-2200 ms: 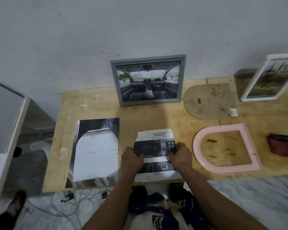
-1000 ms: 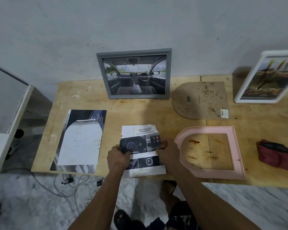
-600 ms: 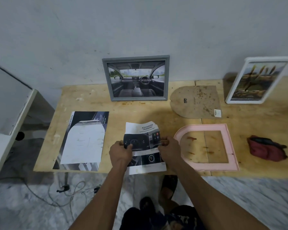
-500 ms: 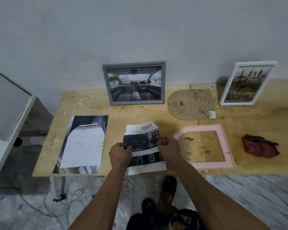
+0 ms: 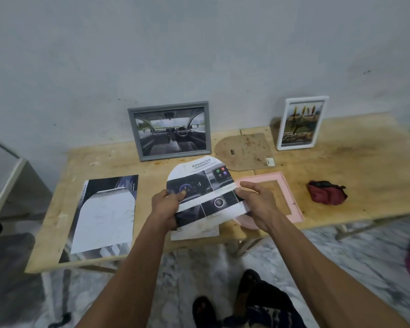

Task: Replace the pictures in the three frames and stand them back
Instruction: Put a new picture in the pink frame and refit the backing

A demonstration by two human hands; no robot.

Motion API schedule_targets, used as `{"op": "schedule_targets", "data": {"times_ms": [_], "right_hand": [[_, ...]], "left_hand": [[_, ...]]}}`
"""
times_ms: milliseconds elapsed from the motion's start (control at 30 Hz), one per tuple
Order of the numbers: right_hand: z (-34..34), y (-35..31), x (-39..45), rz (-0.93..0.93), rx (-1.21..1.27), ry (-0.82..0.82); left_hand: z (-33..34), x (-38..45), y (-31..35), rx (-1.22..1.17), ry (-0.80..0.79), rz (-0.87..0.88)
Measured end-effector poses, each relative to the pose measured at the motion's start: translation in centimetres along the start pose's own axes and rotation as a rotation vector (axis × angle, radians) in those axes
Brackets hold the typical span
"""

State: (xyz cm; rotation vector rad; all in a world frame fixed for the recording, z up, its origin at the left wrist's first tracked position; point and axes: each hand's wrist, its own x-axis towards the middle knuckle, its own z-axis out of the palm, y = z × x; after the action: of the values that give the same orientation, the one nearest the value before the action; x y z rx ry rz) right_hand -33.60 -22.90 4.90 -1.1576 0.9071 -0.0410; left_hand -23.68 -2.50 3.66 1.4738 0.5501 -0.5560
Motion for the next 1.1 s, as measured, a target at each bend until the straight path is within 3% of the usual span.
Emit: {"op": "schedule_targets", "data": {"times_ms": [200, 333, 467, 667, 900, 1100], "right_hand": [[-4.6, 1.5, 1.5, 0.127, 0.123, 0.02], [-6.0, 1.1, 3.8, 0.052, 0.027, 0.147], [-10.4, -0.8, 6.6, -0.036, -0.26, 0.132], [-16.6, -2.2, 10.8, 0.063, -0.502, -0.021], [-18.2, -1.6, 12.8, 0.093, -0.597, -0.058], [-17.4, -1.3, 14.3, 0.017, -0.724, -0.023]], "left_hand": [[6.9, -0.6, -2.6, -0.183, -0.029, -0.112], [11.3, -0.6, -4.7, -0.232, -0.074, -0.141], [13.7, 0.0, -5.6, -0.047, -0.011, -0.101], [16.1, 0.4, -7.4, 0.383, 0.072, -0.015], [18.5, -0.7, -10.3, 0.704, 0.248, 0.039], [18.9, 1.0, -10.1, 0.804, 0.157, 0.017]]}}
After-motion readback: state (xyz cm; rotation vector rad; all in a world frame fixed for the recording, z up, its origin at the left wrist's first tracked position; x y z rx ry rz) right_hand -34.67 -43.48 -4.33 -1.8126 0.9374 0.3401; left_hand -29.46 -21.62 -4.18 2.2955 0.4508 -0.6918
